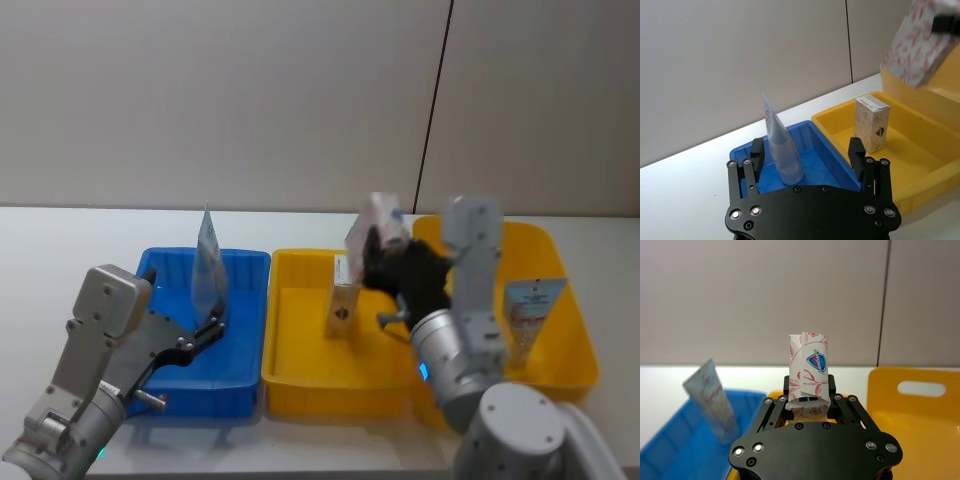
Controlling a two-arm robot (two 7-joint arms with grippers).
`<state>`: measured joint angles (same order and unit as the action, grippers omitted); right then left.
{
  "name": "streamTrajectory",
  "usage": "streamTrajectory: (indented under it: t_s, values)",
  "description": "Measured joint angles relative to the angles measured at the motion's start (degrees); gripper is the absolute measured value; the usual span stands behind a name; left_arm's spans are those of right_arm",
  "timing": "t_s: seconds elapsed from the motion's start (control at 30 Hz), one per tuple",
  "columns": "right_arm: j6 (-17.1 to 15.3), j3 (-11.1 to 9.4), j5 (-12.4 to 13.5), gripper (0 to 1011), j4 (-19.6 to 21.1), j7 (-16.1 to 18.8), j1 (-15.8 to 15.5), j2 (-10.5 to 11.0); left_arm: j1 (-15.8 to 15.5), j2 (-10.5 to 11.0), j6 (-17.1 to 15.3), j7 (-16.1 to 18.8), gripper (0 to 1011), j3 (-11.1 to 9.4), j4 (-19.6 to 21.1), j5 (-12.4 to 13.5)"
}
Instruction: Bimanual collaborative sorting of washing and personal care products
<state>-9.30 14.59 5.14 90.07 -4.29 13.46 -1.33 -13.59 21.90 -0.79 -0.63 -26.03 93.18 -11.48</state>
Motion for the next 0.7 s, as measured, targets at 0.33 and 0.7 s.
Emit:
streamTrajectory:
  t_s: [0.33,0.7]
  values:
    - [1.34,-5.22,2.28,308,2.26,-0.82,1.02,-0.47,0.0,0.0,0.0,0.0,1001,0.0,0.0,0.0]
    - [-3.52,-8.63,1.54,308,3.9,-1.7,0.55,1.8,0.0,0.0,0.0,0.0,1001,0.0,0.0,0.0]
